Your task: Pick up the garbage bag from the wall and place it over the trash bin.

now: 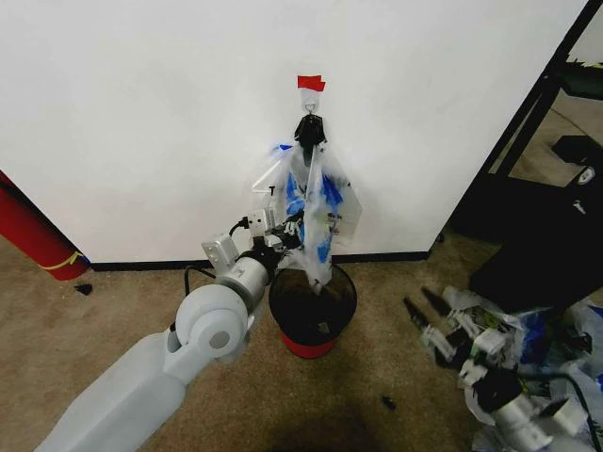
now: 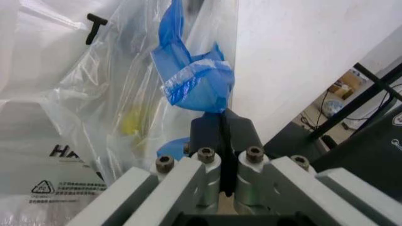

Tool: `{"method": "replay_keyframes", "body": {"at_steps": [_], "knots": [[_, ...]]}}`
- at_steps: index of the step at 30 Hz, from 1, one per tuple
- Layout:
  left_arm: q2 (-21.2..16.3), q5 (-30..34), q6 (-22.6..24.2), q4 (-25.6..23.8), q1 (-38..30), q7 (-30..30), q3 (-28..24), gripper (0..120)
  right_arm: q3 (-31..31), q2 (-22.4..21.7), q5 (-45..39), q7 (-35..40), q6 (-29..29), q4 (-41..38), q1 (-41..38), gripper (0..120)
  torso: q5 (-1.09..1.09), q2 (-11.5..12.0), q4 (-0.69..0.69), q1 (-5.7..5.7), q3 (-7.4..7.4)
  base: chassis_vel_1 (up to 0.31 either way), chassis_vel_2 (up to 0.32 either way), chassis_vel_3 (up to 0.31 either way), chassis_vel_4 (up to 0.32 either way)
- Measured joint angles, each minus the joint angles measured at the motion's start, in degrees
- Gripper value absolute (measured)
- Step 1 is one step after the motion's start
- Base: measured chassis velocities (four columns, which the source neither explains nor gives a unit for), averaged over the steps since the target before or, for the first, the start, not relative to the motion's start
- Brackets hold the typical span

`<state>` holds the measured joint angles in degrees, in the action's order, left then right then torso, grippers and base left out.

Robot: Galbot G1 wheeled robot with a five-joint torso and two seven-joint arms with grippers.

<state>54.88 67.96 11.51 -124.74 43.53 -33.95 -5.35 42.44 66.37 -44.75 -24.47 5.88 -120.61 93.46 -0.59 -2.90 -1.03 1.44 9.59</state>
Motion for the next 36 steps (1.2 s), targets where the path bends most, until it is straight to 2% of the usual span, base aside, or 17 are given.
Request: {"method": "replay_keyframes", "body": {"at_steps": [1, 2, 3, 9, 10, 15, 17, 20, 23, 26, 28, 32, 34, 36], "knots": [[0.0, 0.0, 0.0, 0.0, 0.0, 0.0, 0.0, 0, -1.4, -0.6, -2.2, 0.8, -1.6, 1.1, -2.7, 64, 0.01, 0.0, -0.01, 0.00, 0.00, 0.000, 0.000, 0.000, 0.000], [0.0, 0.0, 0.0, 0.0, 0.0, 0.0, 0.0, 0, -2.9, -1.1, -3.9, 1.1, -2.9, 2.1, -5.3, 71, 0.01, 0.0, -0.01, 0.00, 0.00, 0.000, 0.000, 0.000, 0.000], [0.0, 0.0, 0.0, 0.0, 0.0, 0.0, 0.0, 0, -2.9, -1.1, -3.9, 1.1, -2.9, 2.1, -5.3, 71, 0.01, 0.0, -0.01, 0.00, 0.00, 0.000, 0.000, 0.000, 0.000], [-0.2, 0.0, 0.0, 0.0, -0.4, 0.0, -0.5, 0, -13.1, -3.3, -11.9, 1.2, -10.0, 9.5, -21.0, 95, 0.00, 0.0, -0.01, 0.00, 0.00, 0.000, 0.000, 0.000, 0.000], [-0.2, 0.0, 0.0, 0.0, -0.4, 0.0, -0.5, 0, -13.1, -3.3, -11.9, 1.2, -10.0, 9.5, -21.0, 95, 0.00, 0.0, -0.01, 0.00, 0.00, 0.000, 0.000, 0.000, 0.000], [-0.4, 0.0, 0.0, -0.1, -0.4, -0.1, -0.6, 0, -21.7, -3.8, -13.8, 2.1, -12.0, 17.3, -32.8, 100, -0.02, 0.0, 0.01, 0.01, 0.01, 0.000, 0.000, 0.000, 0.000], [-0.5, 0.0, 0.0, -0.1, -0.3, -0.1, -0.5, 0, -23.1, -3.5, -13.9, 2.7, -12.2, 18.7, -34.4, 100, -0.01, 0.0, 0.00, 0.01, 0.01, 0.000, 0.000, 0.000, 0.000], [-0.7, 0.0, 0.0, -0.1, -0.1, -0.1, -0.3, 0, -27.1, -1.8, -14.8, 5.2, -12.8, 22.8, -38.7, 100, -0.01, 0.0, -0.01, 0.01, 0.01, 0.000, 0.000, 0.000, 0.000], [-0.7, 0.0, 0.0, -0.1, 0.0, -0.2, -0.1, 0, -28.5, -0.9, -15.3, 6.0, -13.1, 24.6, -40.1, 98, -0.01, 0.0, 0.00, 0.01, 0.00, 0.000, 0.000, 0.000, 0.000], [-0.6, 0.0, 0.0, -0.2, 0.0, -0.2, -0.1, 0, -30.3, 0.4, -16.2, 6.8, -13.3, 27.6, -42.6, 79, -0.01, 0.0, -0.01, 0.01, 0.00, 0.000, 0.000, 0.000, 0.000], [-0.6, 0.0, 0.0, -0.2, 0.0, -0.2, 0.0, 0, -30.4, 0.5, -16.5, 6.9, -13.3, 27.7, -42.8, 76, -0.01, 0.0, -0.01, 0.01, 0.00, 0.000, 0.000, 0.000, 0.000], [-0.7, 0.0, 0.0, -0.7, 0.2, -0.2, 0.1, 0, -30.4, 0.5, -17.3, 6.9, -13.3, 27.8, -43.0, 57, 0.00, 0.0, -0.02, 0.01, 0.00, 0.000, 0.000, 0.000, 0.000], [-0.7, 0.0, 0.0, -0.7, 0.3, -0.2, 0.2, 0, -30.4, 0.5, -17.4, 6.9, -13.4, 27.9, -43.1, 54, -0.01, 0.0, -0.02, 0.00, 0.00, 0.000, 0.000, 0.000, 0.000], [-0.7, 0.0, 0.0, -0.7, 0.3, -0.2, 0.3, 0, -30.6, 0.6, -17.6, 6.9, -13.4, 28.0, -43.2, 46, -0.01, 0.0, -0.01, 0.00, 0.00, 0.000, 0.000, 0.000, 0.000]]}}
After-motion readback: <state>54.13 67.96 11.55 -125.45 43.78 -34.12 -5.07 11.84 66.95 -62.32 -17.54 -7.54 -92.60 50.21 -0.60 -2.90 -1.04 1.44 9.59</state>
